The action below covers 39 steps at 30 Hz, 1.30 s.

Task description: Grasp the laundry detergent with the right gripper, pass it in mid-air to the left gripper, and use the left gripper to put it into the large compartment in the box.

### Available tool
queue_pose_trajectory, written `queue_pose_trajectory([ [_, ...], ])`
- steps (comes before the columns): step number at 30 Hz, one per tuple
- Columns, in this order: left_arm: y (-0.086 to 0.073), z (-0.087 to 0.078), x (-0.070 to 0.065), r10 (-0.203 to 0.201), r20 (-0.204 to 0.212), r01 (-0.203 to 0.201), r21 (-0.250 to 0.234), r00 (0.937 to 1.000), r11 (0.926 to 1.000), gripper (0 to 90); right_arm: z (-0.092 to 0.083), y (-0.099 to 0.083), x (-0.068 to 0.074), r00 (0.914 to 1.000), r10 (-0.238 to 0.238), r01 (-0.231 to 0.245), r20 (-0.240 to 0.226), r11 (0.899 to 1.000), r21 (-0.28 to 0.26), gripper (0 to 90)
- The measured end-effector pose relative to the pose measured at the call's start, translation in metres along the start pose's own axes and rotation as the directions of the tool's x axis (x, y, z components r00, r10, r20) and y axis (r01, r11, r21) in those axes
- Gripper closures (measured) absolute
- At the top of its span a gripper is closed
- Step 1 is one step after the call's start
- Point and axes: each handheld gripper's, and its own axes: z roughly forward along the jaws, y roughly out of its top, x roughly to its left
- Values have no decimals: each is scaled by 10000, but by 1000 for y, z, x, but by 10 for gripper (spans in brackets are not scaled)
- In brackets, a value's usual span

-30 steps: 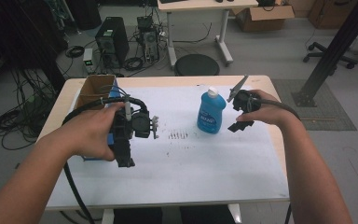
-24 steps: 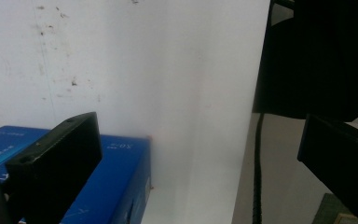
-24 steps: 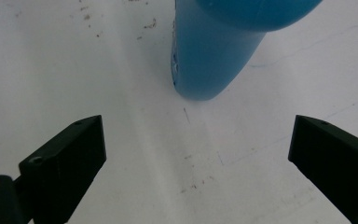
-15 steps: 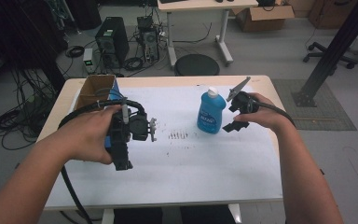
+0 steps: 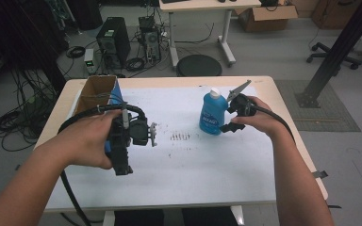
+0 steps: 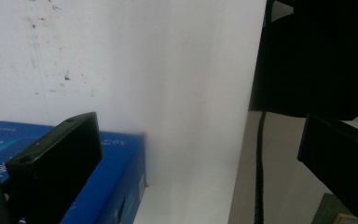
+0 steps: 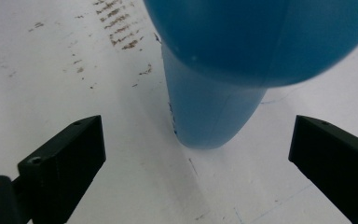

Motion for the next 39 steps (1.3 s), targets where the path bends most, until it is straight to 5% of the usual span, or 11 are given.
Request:
queue_pose_trajectory([
  [8, 2, 4, 1, 29, 55, -29, 4, 10000, 10000, 2, 5, -10, 1, 9999, 145, -142, 28, 9958, -902, 29],
  [19, 9, 6, 0, 117, 78, -118, 14, 9999, 9999, 2, 13, -15, 0, 9973, 535, -423, 498, 9780, -2041, 28],
  [39, 13, 12, 2, 143, 217, -143, -4, 9997, 9999, 2, 28, -22, -1, 9967, 708, -513, 409, 9311, -3611, 19],
])
